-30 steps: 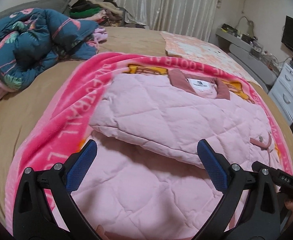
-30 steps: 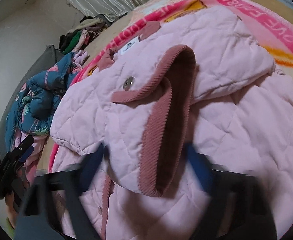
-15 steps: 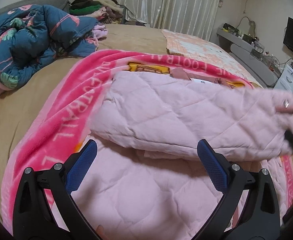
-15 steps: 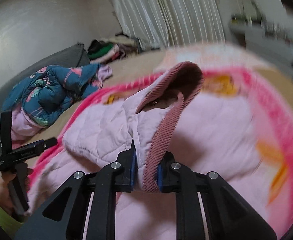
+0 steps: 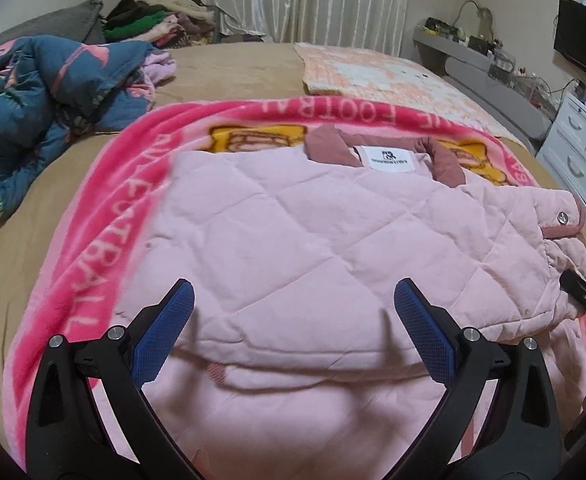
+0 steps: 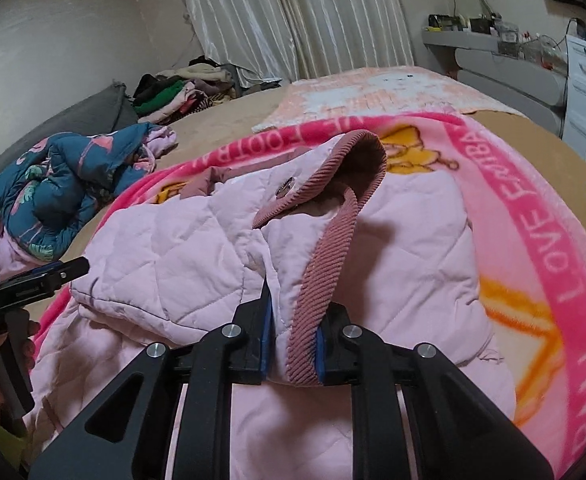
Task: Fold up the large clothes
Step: 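Straighten the cuff along the jacket front and open the right gripper, then move both open grippers back over the jacket toward its hem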
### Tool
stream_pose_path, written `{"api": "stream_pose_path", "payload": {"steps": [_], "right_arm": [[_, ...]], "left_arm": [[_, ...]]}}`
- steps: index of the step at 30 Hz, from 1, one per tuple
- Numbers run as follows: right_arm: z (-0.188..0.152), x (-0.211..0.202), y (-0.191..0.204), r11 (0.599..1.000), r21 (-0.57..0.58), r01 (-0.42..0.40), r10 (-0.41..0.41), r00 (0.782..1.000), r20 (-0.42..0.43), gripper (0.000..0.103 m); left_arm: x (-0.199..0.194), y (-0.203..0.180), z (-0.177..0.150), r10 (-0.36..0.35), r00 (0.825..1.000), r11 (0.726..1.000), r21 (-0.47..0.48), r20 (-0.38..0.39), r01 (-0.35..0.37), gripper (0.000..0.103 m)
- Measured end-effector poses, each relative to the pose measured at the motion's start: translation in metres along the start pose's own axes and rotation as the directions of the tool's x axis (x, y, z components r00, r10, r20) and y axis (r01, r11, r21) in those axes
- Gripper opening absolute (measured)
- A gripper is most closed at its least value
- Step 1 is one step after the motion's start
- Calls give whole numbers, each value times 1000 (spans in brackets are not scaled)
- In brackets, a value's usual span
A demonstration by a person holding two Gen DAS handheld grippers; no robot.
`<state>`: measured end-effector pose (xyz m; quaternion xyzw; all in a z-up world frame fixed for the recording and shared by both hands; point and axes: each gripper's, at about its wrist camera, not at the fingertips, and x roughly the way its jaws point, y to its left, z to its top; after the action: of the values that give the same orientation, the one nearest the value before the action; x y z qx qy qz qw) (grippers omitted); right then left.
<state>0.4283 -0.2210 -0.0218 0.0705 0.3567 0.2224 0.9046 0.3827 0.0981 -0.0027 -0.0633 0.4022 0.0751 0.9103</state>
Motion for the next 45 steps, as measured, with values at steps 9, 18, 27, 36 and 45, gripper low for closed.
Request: {"api": "stream_pose_path", "payload": {"steps": [9, 18, 27, 36, 45], "right_arm": [[-4, 5, -7, 999, 28, 36, -35, 999, -19, 31], [4, -19, -10, 988, 29, 154, -155, 987, 45, 62], [-3, -7, 54, 953, -269, 138, -127, 990, 58, 64], [-13, 56, 45, 984, -148, 95, -121, 976, -181, 70], [-14, 17, 51, 989, -126, 79, -96, 986, -134, 87]], "left_arm": [[35, -12, -3, -38, 994, 999, 6, -102, 39, 94], [55, -5, -11, -54, 990, 999, -10, -127, 54, 95], [59, -4, -12, -64, 989, 998, 1, -134, 65, 95], [56, -3, -15, -79, 989, 996, 20, -123, 82, 95], [40, -3, -17, -74, 992, 997, 14, -107, 76, 94]]}}
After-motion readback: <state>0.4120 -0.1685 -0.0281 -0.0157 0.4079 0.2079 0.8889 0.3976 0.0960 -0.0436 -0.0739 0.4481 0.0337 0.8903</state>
